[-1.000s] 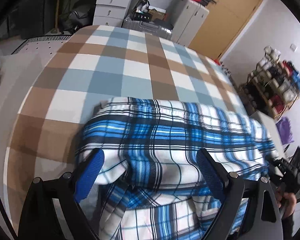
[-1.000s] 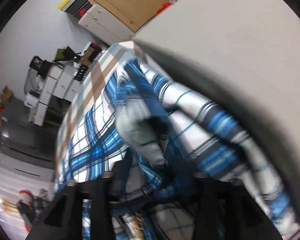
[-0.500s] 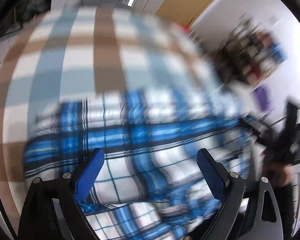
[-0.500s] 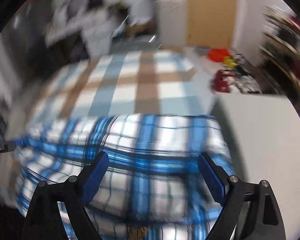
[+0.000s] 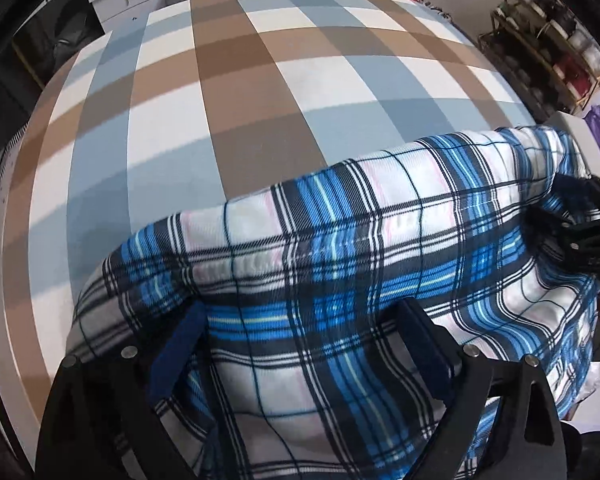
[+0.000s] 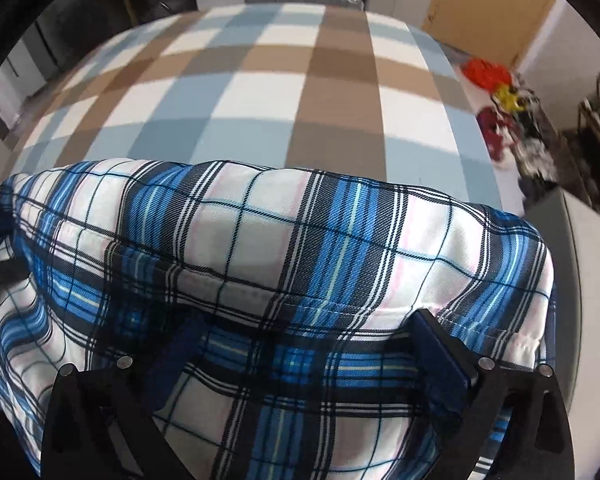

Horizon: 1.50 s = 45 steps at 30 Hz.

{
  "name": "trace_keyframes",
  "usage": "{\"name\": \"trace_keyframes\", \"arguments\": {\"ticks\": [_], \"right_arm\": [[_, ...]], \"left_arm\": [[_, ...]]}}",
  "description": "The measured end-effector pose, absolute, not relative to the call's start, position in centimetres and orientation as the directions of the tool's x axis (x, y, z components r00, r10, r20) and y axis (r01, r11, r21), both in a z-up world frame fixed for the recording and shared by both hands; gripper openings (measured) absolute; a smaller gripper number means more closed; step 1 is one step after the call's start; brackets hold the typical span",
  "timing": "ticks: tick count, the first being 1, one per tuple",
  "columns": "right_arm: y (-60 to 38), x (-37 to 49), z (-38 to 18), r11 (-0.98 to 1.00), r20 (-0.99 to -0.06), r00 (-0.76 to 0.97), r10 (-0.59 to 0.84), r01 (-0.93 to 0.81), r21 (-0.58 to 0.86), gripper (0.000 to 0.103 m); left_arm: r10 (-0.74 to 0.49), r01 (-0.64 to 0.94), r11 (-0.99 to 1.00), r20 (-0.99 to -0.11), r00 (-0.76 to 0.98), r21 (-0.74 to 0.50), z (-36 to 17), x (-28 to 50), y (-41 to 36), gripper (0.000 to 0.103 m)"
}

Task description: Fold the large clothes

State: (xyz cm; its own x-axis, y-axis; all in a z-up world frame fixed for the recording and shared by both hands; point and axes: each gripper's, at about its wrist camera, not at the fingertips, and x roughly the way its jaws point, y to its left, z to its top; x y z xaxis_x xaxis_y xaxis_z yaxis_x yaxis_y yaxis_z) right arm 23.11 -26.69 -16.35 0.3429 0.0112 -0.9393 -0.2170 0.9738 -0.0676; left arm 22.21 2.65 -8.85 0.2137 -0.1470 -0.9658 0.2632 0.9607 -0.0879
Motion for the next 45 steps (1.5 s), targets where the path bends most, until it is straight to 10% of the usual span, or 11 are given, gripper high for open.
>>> {"name": "trace_keyframes", "arguments": {"ticks": [17, 45], "right_arm": [[-21.5, 35.5, -16.3, 0.976, -0.93, 0.368, 0.009, -0.205, -0.071, 0.103], [-17.9, 23.2, -7.0, 0.936, -0.861, 0.506, 0.049, -0.323, -0.137, 0.103]], "left_arm": [[-0.035, 0.236, 0.971, -0.973, 0.228, 0.021, -10.5, 36.7, 3.6, 0.099], [-0.187, 0.083, 0.982, -0.908, 0.375, -0.168, -10.1, 14.7, 2.5, 0.096]]}}
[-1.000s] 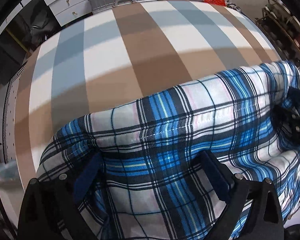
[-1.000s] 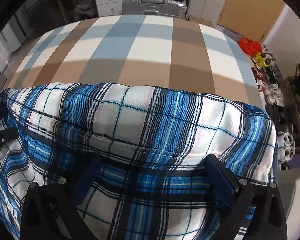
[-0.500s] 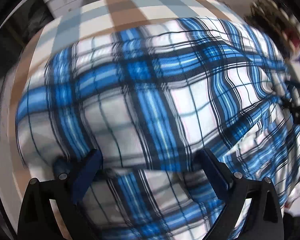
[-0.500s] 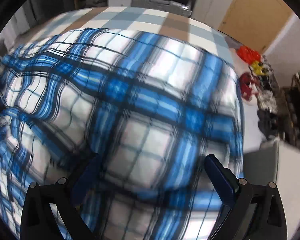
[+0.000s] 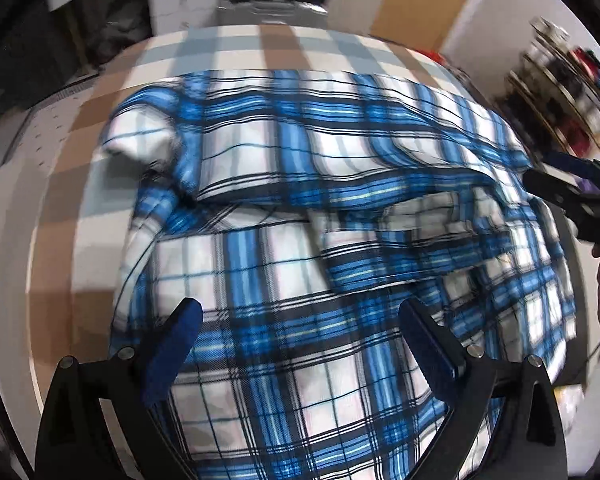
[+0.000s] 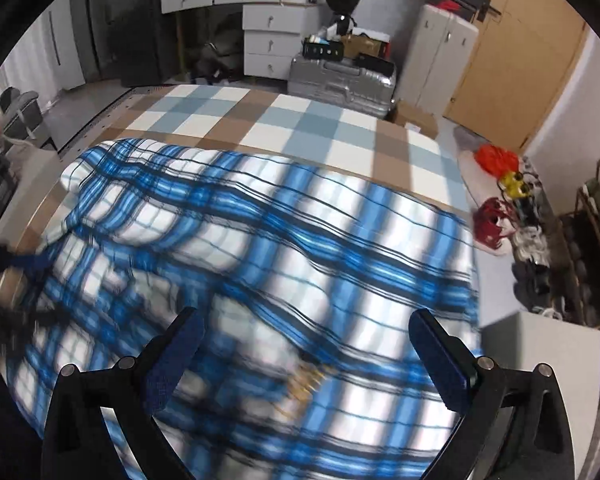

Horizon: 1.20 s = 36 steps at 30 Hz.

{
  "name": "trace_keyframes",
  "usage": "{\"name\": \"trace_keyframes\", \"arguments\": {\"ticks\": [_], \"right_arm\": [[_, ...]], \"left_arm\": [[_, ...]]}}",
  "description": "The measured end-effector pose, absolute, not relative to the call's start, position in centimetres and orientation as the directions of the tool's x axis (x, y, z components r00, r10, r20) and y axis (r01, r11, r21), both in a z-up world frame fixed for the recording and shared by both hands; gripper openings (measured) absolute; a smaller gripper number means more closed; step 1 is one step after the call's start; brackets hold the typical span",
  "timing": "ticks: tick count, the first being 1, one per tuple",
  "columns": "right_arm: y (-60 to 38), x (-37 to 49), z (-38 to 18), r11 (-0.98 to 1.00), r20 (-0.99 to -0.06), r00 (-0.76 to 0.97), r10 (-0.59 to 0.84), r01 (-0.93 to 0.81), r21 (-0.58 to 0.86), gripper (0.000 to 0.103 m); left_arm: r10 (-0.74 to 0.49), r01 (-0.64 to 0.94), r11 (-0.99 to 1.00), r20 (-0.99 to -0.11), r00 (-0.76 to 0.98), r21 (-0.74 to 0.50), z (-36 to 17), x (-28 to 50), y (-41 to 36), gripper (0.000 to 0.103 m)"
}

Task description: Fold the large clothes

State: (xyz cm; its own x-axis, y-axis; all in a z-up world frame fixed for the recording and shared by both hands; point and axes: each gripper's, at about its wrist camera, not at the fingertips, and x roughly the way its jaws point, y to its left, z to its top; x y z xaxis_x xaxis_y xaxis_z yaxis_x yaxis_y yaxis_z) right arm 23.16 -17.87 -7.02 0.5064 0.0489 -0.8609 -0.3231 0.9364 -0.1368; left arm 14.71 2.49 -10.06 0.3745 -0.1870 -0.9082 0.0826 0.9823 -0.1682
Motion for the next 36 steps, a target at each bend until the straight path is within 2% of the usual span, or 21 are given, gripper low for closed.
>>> {"name": "trace_keyframes", "arguments": {"ticks": [5, 11, 15, 20, 24, 27, 31, 36], "right_arm": [[-15.3, 27.1, -10.9, 0.967, -0.901, 0.43, 0.06, -0.25, -0.055, 0.103], [-15.6, 27.6, -16.7, 0.976, -0.946, 0.325, -0.005, -0.204, -0.076, 0.103], [-16.9, 24.5, -16.3, 0.98, -0.919, 0.394, 0.016, -0.189, -0.064, 0.103], [-20.4, 20.2, -13.4, 0.989, -0.895, 0.422, 0.145, -0.077, 0.124, 0.103], [-21.5, 14.8, -10.3, 0.944, -0.797, 0.518, 0.31, -0.064, 0.325, 0.103], [-22.0, 10.2, -8.9, 0.912, -0.698, 0.611, 0.374, -0.104, 0.398, 0.103], [-21.7, 5.7, -8.4, 0.917, -0.578, 0.736, 0.351, -0.145, 0.373, 0.103], [-20.3, 4.5, -7.5, 0.928, -0.515, 0.782, 0.351, -0.216, 0.304, 0.103]], "left_arm": [[-0.143, -0.008, 0.985, -0.835, 0.532, -0.173, -8.8, 10.3, 4.8, 0.096], [-0.098, -0.038, 0.987, -0.779, 0.619, -0.155, -7.8, 9.9, 6.9, 0.096], [-0.093, 0.002, 0.993, -0.769, 0.633, -0.118, -7.7, 9.6, 6.7, 0.096], [-0.1, 0.033, 0.994, -0.759, 0.643, -0.104, -5.2, 10.2, 8.3, 0.096], [-0.074, 0.028, 0.997, -0.745, 0.663, -0.075, -4.5, 8.5, 8.2, 0.096], [-0.037, -0.011, 0.998, -0.729, 0.684, -0.061, -4.2, 7.5, 8.6, 0.096], [-0.003, -0.061, 0.996, -0.672, 0.741, -0.072, -2.9, 5.5, 9.1, 0.096], [0.023, -0.038, 0.999, -0.586, 0.81, -0.014, -1.8, 3.3, 7.6, 0.096]]}}
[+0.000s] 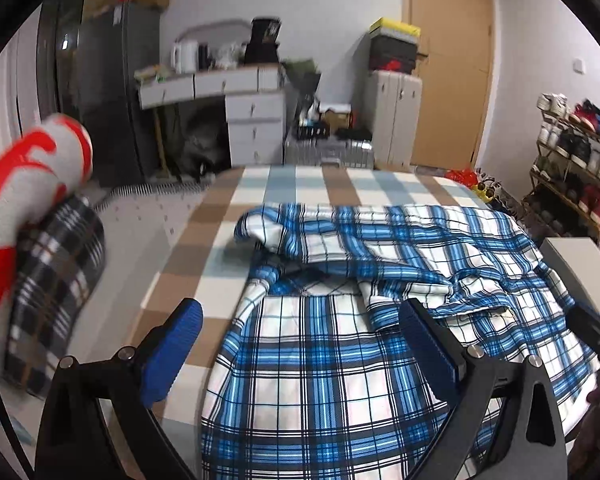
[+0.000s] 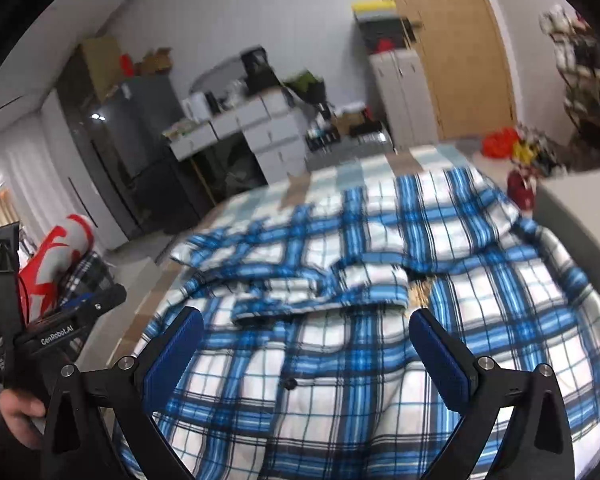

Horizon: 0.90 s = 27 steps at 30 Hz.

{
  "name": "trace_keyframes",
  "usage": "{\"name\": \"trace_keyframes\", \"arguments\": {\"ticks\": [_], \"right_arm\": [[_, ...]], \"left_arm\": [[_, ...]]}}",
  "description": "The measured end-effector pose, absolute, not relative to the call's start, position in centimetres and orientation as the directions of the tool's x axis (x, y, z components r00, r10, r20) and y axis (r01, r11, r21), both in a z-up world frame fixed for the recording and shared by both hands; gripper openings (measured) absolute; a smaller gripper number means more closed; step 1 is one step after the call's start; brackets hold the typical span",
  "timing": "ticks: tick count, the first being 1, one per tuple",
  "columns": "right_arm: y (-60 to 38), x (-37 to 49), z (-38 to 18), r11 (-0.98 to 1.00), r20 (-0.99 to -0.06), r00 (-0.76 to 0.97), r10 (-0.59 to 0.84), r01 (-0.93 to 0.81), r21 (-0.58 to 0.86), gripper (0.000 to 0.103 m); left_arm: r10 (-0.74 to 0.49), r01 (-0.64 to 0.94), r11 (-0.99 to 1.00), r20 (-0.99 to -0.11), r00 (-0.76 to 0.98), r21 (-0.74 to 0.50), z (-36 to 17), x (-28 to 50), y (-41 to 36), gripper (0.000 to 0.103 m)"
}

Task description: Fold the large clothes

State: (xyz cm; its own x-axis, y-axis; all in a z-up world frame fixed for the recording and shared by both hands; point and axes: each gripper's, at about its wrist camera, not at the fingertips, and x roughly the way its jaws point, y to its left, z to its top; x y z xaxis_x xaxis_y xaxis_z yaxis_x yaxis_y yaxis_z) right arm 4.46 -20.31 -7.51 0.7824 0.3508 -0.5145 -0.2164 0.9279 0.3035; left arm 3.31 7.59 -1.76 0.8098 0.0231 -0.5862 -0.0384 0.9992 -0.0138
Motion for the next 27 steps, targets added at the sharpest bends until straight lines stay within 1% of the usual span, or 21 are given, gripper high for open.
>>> {"name": "trace_keyframes", "arguments": {"ticks": [4, 7, 10, 11, 13, 14, 19, 22, 27], "right_arm": [[-20.0, 3.0, -6.4, 0.937, -0.46, 0.819, 0.343, -0.259, 0.237, 0.103], [-20.0, 2.6, -5.9, 0.94, -0.428, 0.838, 0.339, -0.279, 0.198, 0.103], [-19.8, 2.6, -6.0, 0.942, -0.424, 0.841, 0.335, -0.293, 0.163, 0.103], [-19.6, 2.7, -6.1, 0.941, -0.426, 0.84, 0.337, -0.302, 0.151, 0.103], [-19.3, 2.7, -6.4, 0.941, -0.429, 0.839, 0.336, -0.314, 0.123, 0.103], [-19.1, 2.8, -6.5, 0.941, -0.434, 0.837, 0.334, -0.32, 0.106, 0.103], [-18.1, 3.0, -7.4, 0.932, -0.467, 0.817, 0.338, -0.36, 0.044, 0.103], [-17.9, 2.6, -7.2, 0.928, -0.456, 0.82, 0.346, -0.372, 0.035, 0.103], [-18.1, 1.1, -6.0, 0.924, -0.404, 0.841, 0.36, -0.383, 0.027, 0.103]], "left_arm": [[0.025, 0.004, 0.999, -0.558, 0.829, 0.05, -1.6, 3.2, 5.9, 0.096], [0.003, 0.034, 0.998, -0.57, 0.822, 0.054, -1.7, 3.7, 5.1, 0.096], [-0.012, 0.051, 0.997, -0.585, 0.811, 0.05, -2.0, 4.3, 4.6, 0.096], [-0.005, 0.05, 0.997, -0.583, 0.813, 0.062, -2.1, 4.5, 4.3, 0.096], [0.057, 0.026, 0.99, -0.573, 0.817, 0.136, -2.6, 4.8, 3.6, 0.097], [0.068, 0.025, 0.988, -0.577, 0.814, 0.152, -2.8, 5.0, 3.3, 0.097], [0.065, 0.026, 0.99, -0.605, 0.794, 0.141, -3.2, 5.4, 3.2, 0.097], [0.087, 0.002, 0.989, -0.586, 0.806, 0.149, -2.8, 4.7, 3.4, 0.097], [0.138, -0.06, 0.986, -0.557, 0.819, 0.156, -2.0, 3.0, 3.6, 0.097]]}}
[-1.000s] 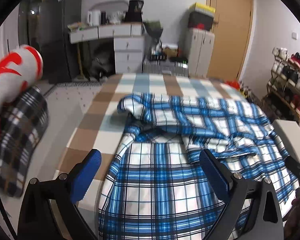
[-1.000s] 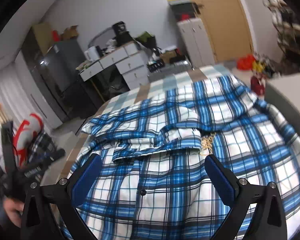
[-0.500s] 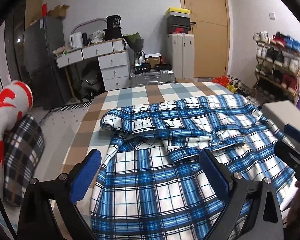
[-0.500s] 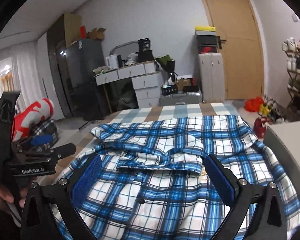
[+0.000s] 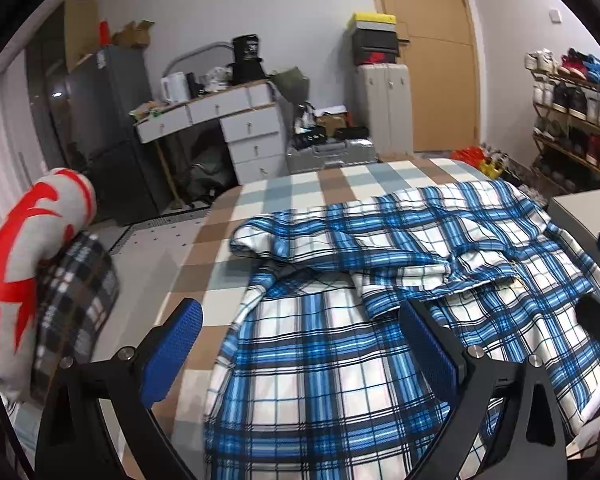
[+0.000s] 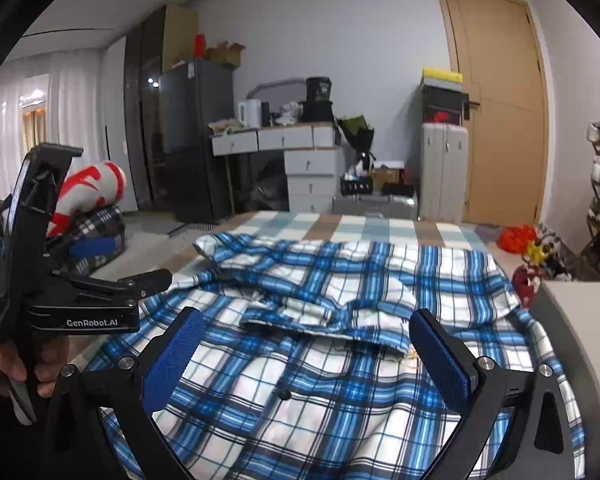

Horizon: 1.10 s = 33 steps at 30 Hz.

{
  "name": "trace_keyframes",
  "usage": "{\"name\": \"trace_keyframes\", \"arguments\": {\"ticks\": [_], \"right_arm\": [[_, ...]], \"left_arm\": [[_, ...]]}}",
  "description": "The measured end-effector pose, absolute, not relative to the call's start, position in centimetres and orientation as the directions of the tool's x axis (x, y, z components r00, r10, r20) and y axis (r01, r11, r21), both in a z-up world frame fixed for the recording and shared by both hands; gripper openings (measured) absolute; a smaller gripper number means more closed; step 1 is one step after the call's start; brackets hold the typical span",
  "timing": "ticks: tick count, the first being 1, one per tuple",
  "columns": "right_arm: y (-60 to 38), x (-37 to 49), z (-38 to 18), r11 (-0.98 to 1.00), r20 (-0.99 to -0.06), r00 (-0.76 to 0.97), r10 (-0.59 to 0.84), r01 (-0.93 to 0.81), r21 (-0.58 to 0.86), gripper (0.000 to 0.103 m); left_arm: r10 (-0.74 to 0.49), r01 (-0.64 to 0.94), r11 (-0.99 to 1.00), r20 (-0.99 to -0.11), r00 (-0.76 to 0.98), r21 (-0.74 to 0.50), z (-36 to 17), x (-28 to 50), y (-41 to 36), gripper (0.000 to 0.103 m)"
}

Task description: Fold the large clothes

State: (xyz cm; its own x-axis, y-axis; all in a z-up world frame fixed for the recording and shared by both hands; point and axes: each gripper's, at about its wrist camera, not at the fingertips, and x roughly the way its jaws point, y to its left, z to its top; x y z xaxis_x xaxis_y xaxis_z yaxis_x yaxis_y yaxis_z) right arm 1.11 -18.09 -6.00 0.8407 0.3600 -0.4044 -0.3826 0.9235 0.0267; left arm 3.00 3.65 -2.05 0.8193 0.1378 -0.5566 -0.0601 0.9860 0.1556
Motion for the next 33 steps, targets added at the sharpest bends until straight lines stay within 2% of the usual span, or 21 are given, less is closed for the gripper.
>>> {"name": "trace_keyframes", "arguments": {"ticks": [6, 9, 17, 23, 29, 33], "right_arm": [[-18.6, -1.5, -3.6, 0.923, -0.314, 0.872, 0.375, -0.382, 0.043, 0.103], [-18.6, -2.6, -3.1, 0.917, -0.3, 0.868, 0.396, -0.393, 0.072, 0.103], [-17.4, -4.9, -5.9, 0.893, -0.448, 0.775, 0.445, -0.424, 0.154, 0.103], [-18.3, -5.7, -5.9, 0.895, -0.442, 0.779, 0.445, -0.385, 0.225, 0.103], [-18.8, -5.4, -6.0, 0.896, -0.441, 0.78, 0.444, -0.371, 0.246, 0.103], [-19.3, -5.1, -6.3, 0.896, -0.455, 0.772, 0.443, -0.363, 0.257, 0.103]], "left_arm": [[0.174, -0.091, 0.98, -0.53, 0.83, 0.179, -1.0, -0.1, 3.4, 0.097], [0.213, -0.13, 0.972, -0.51, 0.834, 0.194, -0.9, -2.0, 3.7, 0.097], [0.221, -0.142, 0.973, -0.561, 0.798, 0.181, -1.9, -5.2, 5.0, 0.097], [0.199, -0.156, 0.98, -0.663, 0.721, 0.124, -5.0, -6.9, 8.1, 0.097], [0.029, -0.021, 1.0, -0.812, 0.584, 0.021, -8.5, -6.1, 9.2, 0.097], [-0.103, 0.046, 0.995, -0.855, 0.509, -0.092, -10.3, -5.0, 8.7, 0.097]]}}
